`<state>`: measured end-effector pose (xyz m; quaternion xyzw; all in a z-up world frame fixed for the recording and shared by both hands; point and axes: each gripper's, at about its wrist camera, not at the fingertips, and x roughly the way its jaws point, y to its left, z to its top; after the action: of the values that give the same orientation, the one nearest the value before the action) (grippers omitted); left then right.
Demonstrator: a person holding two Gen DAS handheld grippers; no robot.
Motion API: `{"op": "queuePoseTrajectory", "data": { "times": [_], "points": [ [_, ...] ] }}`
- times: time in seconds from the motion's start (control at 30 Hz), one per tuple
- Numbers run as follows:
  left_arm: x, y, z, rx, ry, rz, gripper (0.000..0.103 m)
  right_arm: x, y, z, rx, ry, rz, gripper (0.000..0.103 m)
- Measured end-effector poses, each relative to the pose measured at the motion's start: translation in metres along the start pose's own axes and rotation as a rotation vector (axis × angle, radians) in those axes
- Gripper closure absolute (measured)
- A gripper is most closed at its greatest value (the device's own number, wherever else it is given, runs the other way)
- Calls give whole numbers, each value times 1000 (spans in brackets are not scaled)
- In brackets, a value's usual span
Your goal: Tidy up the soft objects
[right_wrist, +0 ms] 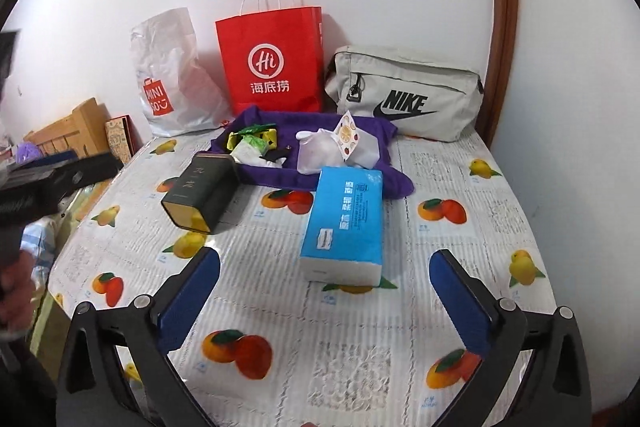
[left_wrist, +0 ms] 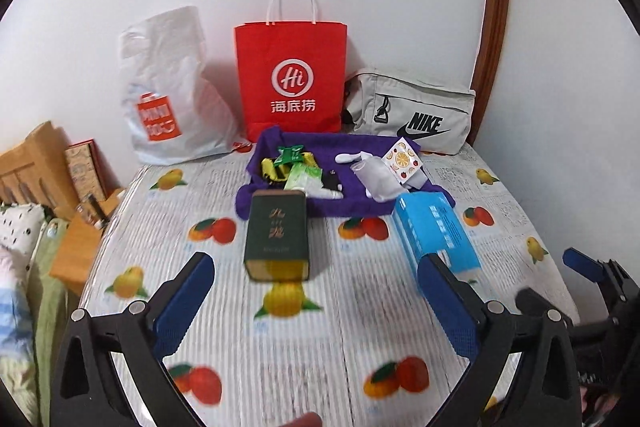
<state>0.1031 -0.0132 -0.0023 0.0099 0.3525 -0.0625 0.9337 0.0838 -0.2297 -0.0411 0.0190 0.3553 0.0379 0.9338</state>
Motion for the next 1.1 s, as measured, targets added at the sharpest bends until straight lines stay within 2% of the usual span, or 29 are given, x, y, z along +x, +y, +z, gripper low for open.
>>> {"op": "queuePoseTrajectory", "data": {
  "times": [0.27,0.47,1.1],
  "points": [
    [-53,-7,-30,14,-54,51,0,-40,3,-13,40,-33,-36,0],
    [-77,-9,-46,-8,-75,41,0,-58,0,-26,60,-27,-26,0],
    [-85,-2,-58,-42,-70,81,0,-72,9,-31,26,-40,-45,0]
  ]
}}
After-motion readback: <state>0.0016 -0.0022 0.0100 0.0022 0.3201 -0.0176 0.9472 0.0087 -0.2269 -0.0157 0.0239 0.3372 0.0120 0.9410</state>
